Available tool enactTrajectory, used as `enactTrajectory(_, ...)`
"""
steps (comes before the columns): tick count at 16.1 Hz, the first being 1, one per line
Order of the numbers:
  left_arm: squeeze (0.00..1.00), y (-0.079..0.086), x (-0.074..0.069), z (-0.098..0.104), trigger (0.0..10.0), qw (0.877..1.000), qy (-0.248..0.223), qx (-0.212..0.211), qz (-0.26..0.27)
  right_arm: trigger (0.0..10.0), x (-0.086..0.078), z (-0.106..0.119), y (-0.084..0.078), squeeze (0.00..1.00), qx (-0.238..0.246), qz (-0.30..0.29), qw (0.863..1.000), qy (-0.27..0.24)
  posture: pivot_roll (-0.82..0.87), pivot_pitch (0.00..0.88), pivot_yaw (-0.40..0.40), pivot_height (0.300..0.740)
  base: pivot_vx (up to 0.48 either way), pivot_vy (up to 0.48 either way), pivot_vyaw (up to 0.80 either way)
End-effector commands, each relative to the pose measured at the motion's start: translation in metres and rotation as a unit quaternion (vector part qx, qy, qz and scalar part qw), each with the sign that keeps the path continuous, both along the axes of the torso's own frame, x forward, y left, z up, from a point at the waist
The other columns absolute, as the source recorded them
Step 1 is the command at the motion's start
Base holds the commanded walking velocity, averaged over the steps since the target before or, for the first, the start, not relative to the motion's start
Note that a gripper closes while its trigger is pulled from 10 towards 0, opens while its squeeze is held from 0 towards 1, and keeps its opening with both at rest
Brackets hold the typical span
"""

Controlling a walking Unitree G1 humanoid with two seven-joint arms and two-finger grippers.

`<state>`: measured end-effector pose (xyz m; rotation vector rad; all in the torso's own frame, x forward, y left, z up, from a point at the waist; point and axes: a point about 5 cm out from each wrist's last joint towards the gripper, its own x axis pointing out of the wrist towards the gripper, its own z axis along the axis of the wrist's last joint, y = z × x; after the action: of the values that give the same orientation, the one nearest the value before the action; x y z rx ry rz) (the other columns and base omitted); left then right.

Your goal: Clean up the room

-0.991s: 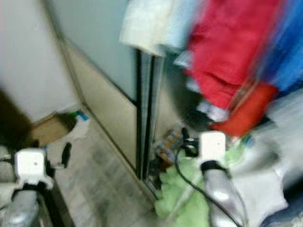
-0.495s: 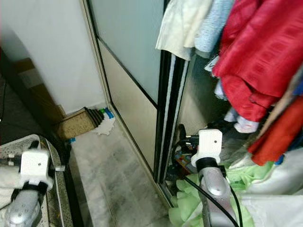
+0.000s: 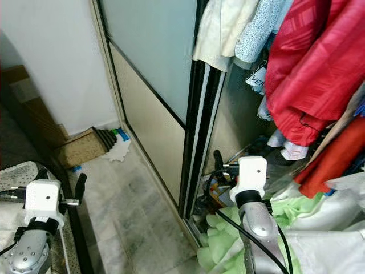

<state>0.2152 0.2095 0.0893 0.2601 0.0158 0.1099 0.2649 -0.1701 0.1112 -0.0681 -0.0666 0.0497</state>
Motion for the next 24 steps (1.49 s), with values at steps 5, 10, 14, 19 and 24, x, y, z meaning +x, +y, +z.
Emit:
enactTrajectory(5,0.00,-0.0019,-0.0042,0.0022,10.0,1.000,-0.003,-0.014,0.010,10.0,0.0040,0.0022,0.0039,0.00,-0.012,0.020,1.000,0.000,-0.01,0.106,-0.069,0.740,0.000,0.000,0.64)
enactTrajectory(10,0.00,-0.0046,-0.0039,0.0020,10.0,1.000,0.001,-0.018,-0.001,10.0,0.0034,0.0029,0.0042,0.00,-0.014,0.022,1.000,0.002,-0.01,0.108,-0.072,0.740,0.000,0.000,0.80)
enactTrajectory(14,0.00,-0.0052,-0.0038,0.0030,10.0,1.000,0.001,-0.016,-0.004,10.0,0.0030,0.0032,0.0052,0.00,-0.014,0.026,1.000,0.004,-0.01,0.111,-0.075,0.740,0.000,0.000,0.80)
enactTrajectory(19,0.00,-0.0060,-0.0026,0.0037,10.0,1.000,0.001,-0.010,-0.009,10.0,0.0042,0.0032,0.0074,0.00,-0.014,0.032,0.999,0.004,-0.01,0.107,-0.078,0.740,0.000,0.000,0.80)
enactTrajectory(24,0.00,-0.0049,0.0004,0.0052,10.0,1.000,-0.005,-0.005,-0.010,10.0,0.0080,0.0051,0.0100,0.00,-0.008,0.036,0.999,0.001,0.00,0.096,-0.076,0.740,0.000,0.000,0.80)
